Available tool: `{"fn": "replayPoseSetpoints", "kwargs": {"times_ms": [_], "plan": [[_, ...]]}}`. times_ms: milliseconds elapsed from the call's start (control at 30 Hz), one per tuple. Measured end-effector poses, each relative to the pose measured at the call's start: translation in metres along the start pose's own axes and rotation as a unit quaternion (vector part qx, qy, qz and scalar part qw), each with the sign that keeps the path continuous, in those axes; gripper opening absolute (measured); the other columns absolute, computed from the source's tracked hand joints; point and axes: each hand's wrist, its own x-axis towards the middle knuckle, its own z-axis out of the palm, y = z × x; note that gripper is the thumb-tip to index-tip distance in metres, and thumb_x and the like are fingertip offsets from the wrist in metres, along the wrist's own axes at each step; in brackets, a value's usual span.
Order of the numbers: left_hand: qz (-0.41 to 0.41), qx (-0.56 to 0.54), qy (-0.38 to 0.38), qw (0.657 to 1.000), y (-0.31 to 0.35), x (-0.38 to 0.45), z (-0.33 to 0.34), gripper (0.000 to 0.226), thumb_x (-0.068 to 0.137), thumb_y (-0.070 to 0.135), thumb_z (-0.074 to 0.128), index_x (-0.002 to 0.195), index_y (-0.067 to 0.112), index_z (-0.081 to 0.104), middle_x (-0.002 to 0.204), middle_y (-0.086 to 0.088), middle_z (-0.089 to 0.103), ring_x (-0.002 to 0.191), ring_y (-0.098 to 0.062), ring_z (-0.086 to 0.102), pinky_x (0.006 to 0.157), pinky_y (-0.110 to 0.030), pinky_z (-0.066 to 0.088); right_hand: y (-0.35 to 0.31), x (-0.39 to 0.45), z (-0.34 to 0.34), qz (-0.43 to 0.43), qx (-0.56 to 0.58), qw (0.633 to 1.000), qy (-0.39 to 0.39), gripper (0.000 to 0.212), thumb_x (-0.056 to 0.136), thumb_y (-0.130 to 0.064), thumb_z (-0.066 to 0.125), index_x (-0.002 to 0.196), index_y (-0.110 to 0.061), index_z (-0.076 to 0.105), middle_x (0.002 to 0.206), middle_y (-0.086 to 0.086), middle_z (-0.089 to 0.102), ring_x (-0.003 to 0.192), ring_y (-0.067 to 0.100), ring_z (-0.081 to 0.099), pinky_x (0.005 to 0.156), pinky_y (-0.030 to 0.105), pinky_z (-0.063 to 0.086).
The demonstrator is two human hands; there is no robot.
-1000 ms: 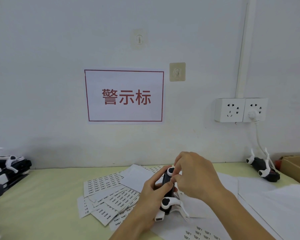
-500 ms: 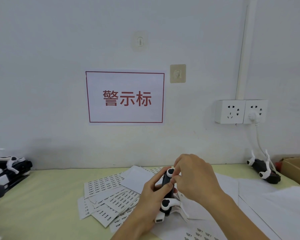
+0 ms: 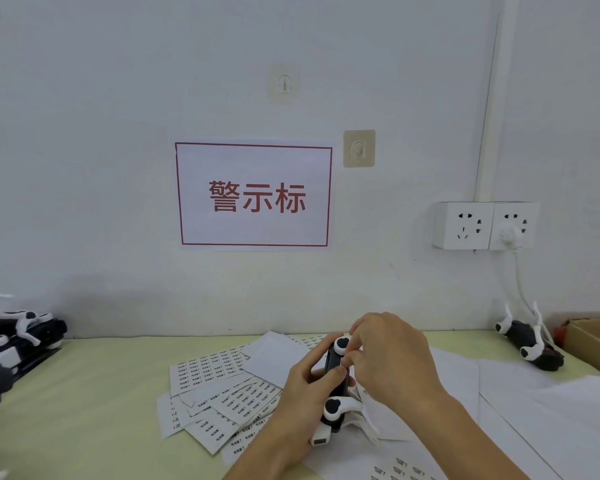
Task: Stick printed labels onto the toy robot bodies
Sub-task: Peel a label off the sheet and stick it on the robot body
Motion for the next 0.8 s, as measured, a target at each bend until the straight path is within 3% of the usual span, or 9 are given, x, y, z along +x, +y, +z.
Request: {"fn": "replayPoseSetpoints", "kwargs": {"times_ms": [167, 267, 400, 500, 567, 700, 800], "plan": [[-0.007, -0.005, 0.008, 1.0, -0.002, 0.0, -0.002, 0.041, 0.094, 0.014, 0.064, 0.121, 0.044, 0.068, 0.106, -0.028, 0.07, 0.094, -0.029, 0.067, 0.085, -0.04, 0.054, 0.002, 0.0, -0.001, 0.028, 0.049, 0.998, 0.001, 0.01, 0.08, -0.033, 0.073, 0.071, -0.028, 0.075, 0.09, -0.011, 0.071, 0.084, 0.011, 0.064, 0.062, 0.02, 0.046], [-0.015, -0.021, 0.02, 0.999, -0.003, 0.0, -0.003, 0.042, 0.096, 0.01, 0.06, 0.116, 0.046, 0.071, 0.096, -0.023, 0.072, 0.088, -0.027, 0.069, 0.079, -0.037, 0.057, 0.013, 0.004, -0.001, 0.067, 0.166, 0.984, -0.001, 0.017, 0.074, -0.037, 0.083, 0.068, -0.029, 0.069, 0.085, -0.013, 0.065, 0.078, 0.005, 0.062, 0.061, 0.021, 0.046], [-0.017, -0.044, 0.012, 0.999, -0.001, 0.0, -0.002, 0.044, 0.097, 0.004, 0.056, 0.118, 0.04, 0.072, 0.099, -0.025, 0.071, 0.089, -0.028, 0.069, 0.077, -0.038, 0.057, 0.029, 0.004, 0.003, 0.071, 0.323, 0.942, -0.067, 0.019, 0.082, -0.031, 0.078, 0.091, -0.034, 0.061, 0.097, -0.015, 0.064, 0.082, 0.002, 0.064, 0.062, 0.016, 0.048], [-0.013, -0.065, 0.013, 0.998, -0.001, 0.0, -0.003, 0.042, 0.098, 0.004, 0.057, 0.12, 0.037, 0.071, 0.097, -0.025, 0.07, 0.09, -0.029, 0.069, 0.075, -0.036, 0.057, 0.034, 0.001, 0.009, 0.09, 0.415, 0.891, -0.159, 0.027, 0.087, -0.035, 0.074, 0.11, -0.038, 0.06, 0.112, -0.012, 0.064, 0.098, 0.004, 0.066, 0.082, 0.026, 0.055], [-0.014, -0.086, 0.017, 0.996, -0.003, 0.001, -0.004, 0.042, 0.097, 0.005, 0.058, 0.125, 0.034, 0.069, 0.101, -0.024, 0.071, 0.095, -0.033, 0.069, 0.08, -0.04, 0.056, 0.034, -0.001, 0.013, 0.09, 0.465, 0.862, -0.18, 0.026, 0.088, -0.033, 0.074, 0.112, -0.037, 0.065, 0.112, -0.01, 0.069, 0.101, 0.006, 0.068, 0.093, 0.033, 0.054], [-0.012, -0.106, 0.001, 0.994, -0.004, 0.002, -0.004, 0.042, 0.094, 0.006, 0.061, 0.127, 0.031, 0.068, 0.119, -0.024, 0.069, 0.115, -0.045, 0.064, 0.099, -0.052, 0.048, 0.027, -0.008, 0.019, 0.088, 0.524, 0.827, -0.182, 0.014, 0.09, -0.027, 0.073, 0.1, -0.037, 0.073, 0.1, -0.007, 0.073, 0.086, 0.008, 0.071, 0.071, 0.021, 0.053], [-0.006, -0.112, -0.011, 0.994, -0.002, 0.001, -0.004, 0.046, 0.086, 0.013, 0.068, 0.127, 0.032, 0.067, 0.12, -0.025, 0.068, 0.106, -0.041, 0.066, 0.092, -0.048, 0.052, 0.026, -0.009, 0.025, 0.13, 0.568, 0.792, -0.185, 0.013, 0.09, -0.018, 0.073, 0.098, -0.027, 0.075, 0.096, -0.001, 0.072, 0.076, 0.01, 0.068, 0.072, 0.027, 0.051]]}}
